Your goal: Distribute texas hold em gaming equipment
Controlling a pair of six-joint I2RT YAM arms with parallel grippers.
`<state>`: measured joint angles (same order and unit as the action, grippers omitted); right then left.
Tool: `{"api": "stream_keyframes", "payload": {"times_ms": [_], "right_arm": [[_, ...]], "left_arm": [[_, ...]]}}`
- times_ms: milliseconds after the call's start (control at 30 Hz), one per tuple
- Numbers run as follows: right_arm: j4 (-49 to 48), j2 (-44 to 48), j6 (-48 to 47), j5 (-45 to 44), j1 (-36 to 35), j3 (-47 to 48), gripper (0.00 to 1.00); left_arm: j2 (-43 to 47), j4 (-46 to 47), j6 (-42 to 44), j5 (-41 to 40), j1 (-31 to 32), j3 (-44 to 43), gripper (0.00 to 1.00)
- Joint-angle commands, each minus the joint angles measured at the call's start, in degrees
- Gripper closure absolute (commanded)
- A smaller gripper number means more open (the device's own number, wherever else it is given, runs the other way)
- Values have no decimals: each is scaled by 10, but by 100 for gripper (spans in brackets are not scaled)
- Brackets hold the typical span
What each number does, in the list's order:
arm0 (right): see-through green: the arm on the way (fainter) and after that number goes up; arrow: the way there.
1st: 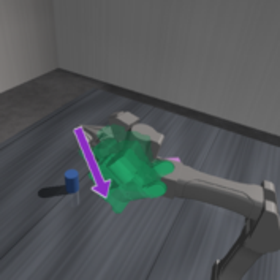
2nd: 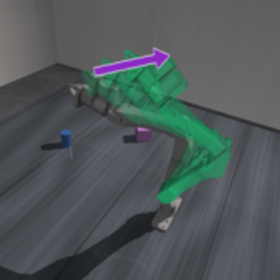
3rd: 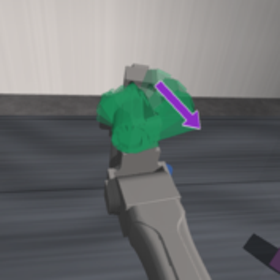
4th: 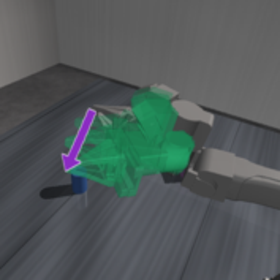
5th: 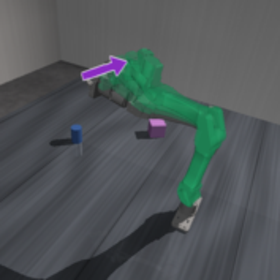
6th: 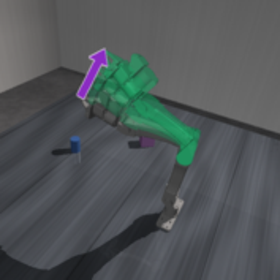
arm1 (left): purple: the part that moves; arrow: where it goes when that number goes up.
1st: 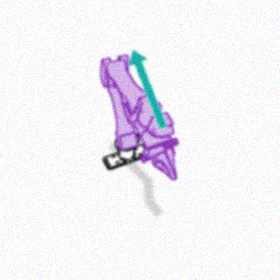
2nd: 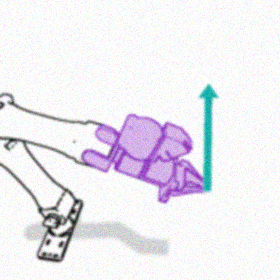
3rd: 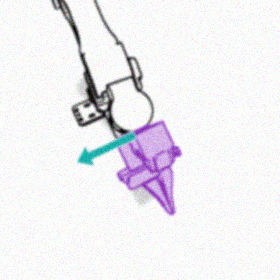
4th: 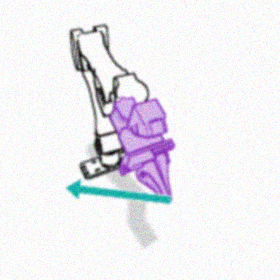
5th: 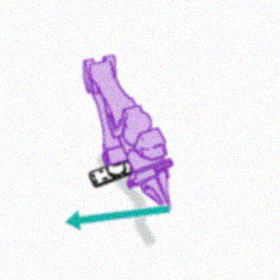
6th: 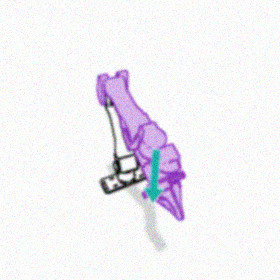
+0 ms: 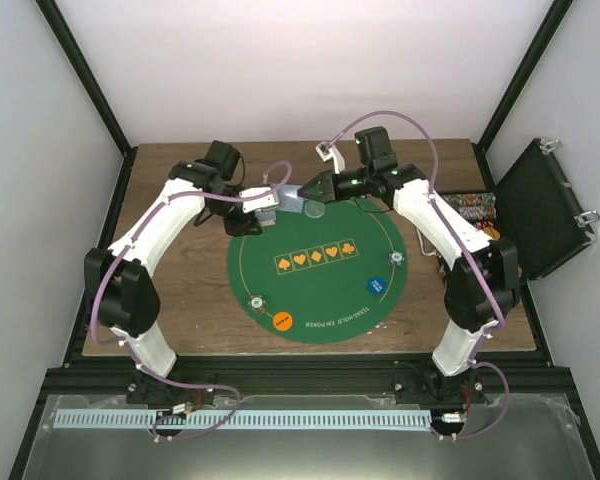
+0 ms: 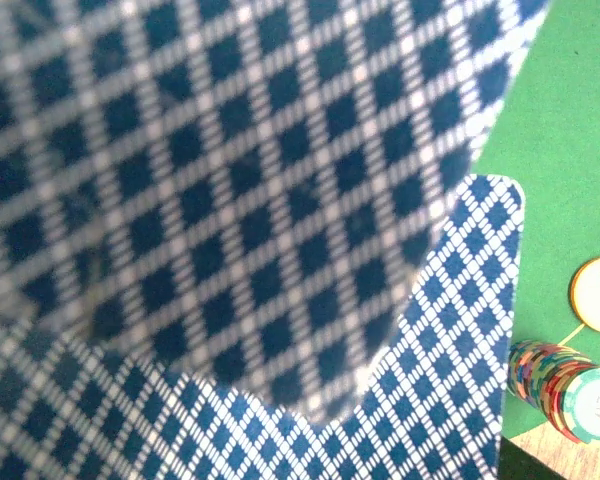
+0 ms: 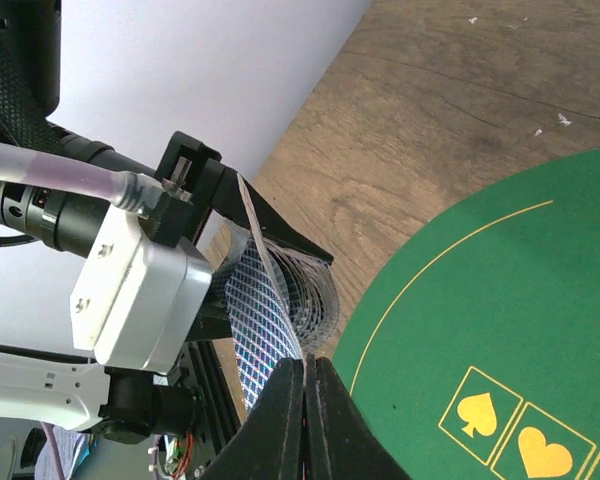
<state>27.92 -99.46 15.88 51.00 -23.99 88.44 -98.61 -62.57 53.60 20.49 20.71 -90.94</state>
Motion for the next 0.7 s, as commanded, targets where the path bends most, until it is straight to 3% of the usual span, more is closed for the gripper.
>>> {"api": "stream_keyframes", "payload": {"times_ms": [0,333,667], "right_arm": [[4,29,0,0,15,1,99],[46,85,-28,-47,88,-5,99],[130,126,-105,-113,95,4,99]], "left_arm": [[20,9,-13,22,-11,8,54],[40,21,-58,20,-41,34,54],[73,23,-91,1,-59,71,54]]}}
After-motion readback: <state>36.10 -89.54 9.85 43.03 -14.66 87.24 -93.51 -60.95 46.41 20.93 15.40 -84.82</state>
